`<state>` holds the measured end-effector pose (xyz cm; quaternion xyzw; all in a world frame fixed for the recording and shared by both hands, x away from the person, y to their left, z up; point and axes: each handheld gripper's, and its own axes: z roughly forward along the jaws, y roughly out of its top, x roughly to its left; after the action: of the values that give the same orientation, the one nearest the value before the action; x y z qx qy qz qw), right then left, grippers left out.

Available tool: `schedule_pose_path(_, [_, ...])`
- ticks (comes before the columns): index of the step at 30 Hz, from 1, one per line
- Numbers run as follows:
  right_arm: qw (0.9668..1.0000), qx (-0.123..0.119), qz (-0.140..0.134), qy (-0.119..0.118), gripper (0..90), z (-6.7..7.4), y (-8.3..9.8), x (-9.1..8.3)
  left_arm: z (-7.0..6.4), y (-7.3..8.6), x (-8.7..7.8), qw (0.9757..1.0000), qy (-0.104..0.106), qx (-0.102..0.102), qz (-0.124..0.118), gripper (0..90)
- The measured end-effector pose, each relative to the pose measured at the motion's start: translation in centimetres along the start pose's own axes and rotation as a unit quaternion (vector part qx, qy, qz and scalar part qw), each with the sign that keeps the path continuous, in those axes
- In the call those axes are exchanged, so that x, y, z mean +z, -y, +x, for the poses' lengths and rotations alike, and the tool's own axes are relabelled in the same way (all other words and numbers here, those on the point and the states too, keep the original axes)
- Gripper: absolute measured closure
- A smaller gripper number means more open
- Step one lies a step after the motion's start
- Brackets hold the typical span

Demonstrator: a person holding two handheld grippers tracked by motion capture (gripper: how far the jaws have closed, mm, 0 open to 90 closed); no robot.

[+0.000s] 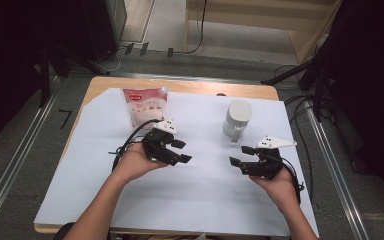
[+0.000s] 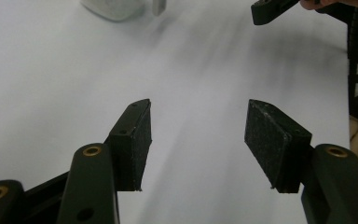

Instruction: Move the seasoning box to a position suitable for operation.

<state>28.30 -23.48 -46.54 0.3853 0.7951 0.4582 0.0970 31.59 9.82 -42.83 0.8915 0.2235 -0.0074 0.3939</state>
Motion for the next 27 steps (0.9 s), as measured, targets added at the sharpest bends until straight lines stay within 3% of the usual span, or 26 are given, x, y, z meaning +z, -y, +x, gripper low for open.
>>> schedule_pose_path(7, [1.0, 0.009, 0.002, 0.003, 34.8, -0.1, -0.1, -0.1, 0.1, 0.1, -0.2, 1.0, -0.009, 0.003, -0.001, 37.1])
schedule_pose_path(10, [0.9999, 0.014, 0.006, 0.005, 38.4, -0.4, -0.1, -0.4, 0.5, 0.4, -0.6, 0.9999, -0.005, -0.013, -0.005, 35.6])
schedule_pose_path(16, [0.9998, 0.016, 0.008, 0.01, 40.0, -0.8, -0.1, -0.6, 1.2, 0.7, -1.1, 0.9998, -0.015, -0.014, -0.001, 36.0])
schedule_pose_path(17, [0.9998, 0.016, 0.008, 0.01, 40.0, -0.8, -0.1, -0.6, 1.2, 0.7, -1.1, 0.9998, -0.015, -0.014, -0.001, 36.2])
schedule_pose_path(18, [0.9992, 0.031, 0.022, 0.012, 39.7, -0.9, -0.3, -0.7, 1.2, 0.7, -1.3, 0.9998, -0.013, -0.015, -0.006, 36.8])
schedule_pose_path(21, [0.9991, 0.035, 0.02, 0.017, 38.3, -1.0, -0.4, -0.6, 1.2, 0.8, -1.6, 0.9998, -0.009, -0.013, -0.012, 37.1])
schedule_pose_path(27, [0.9991, 0.029, 0.014, 0.028, 36.3, -0.8, -0.8, -0.6, 1.4, 1.0, -1.8, 0.9998, -0.006, -0.012, -0.017, 38.2])
